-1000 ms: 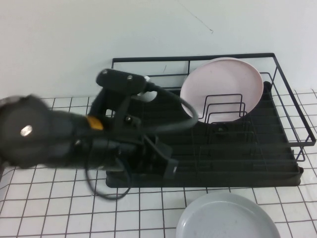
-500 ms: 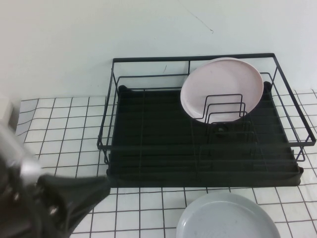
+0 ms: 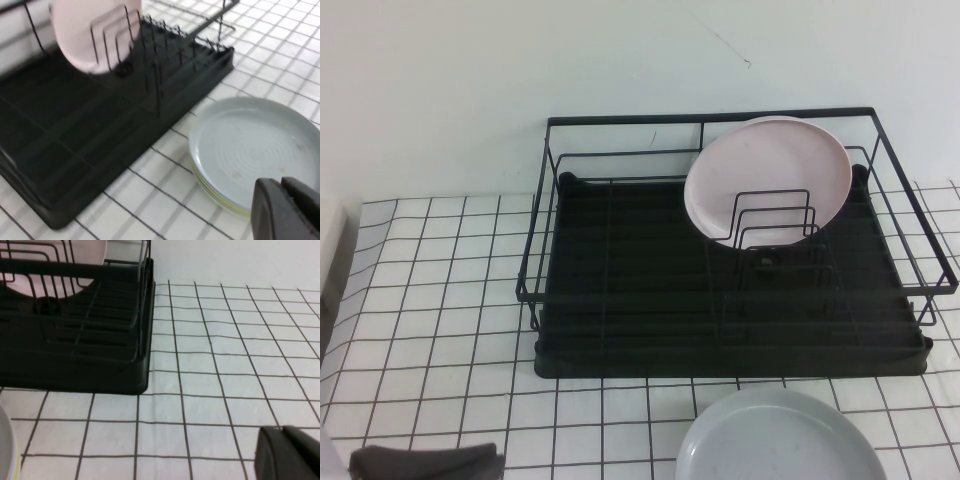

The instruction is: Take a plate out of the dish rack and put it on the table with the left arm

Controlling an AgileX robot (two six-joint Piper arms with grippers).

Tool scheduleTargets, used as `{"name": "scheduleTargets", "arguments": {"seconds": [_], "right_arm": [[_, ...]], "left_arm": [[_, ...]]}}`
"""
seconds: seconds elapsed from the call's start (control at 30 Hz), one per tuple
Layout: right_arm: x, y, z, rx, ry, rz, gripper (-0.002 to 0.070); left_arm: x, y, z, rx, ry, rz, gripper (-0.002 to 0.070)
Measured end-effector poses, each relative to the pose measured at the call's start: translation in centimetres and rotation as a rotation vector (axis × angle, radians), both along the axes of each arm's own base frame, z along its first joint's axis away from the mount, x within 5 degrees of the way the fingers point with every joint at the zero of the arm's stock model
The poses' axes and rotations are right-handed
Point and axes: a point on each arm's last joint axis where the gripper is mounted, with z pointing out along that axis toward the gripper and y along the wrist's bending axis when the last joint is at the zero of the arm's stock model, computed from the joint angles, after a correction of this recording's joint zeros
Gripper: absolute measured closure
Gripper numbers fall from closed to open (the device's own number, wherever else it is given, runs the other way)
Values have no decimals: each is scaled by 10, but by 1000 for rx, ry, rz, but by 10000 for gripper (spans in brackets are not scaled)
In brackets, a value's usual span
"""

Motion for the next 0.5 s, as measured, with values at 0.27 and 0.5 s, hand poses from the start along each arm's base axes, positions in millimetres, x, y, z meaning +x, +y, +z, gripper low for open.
{"name": "scheduleTargets", "arguments": {"seconds": [0.27,0.5], "right_arm": [[0,0,0,0,0,0,678],[0,0,0,0,0,0,678]], "left_arm": [[6,14,-14,-71,-254,145,676],[-2,48,-57,-153,-372,463,676]]}}
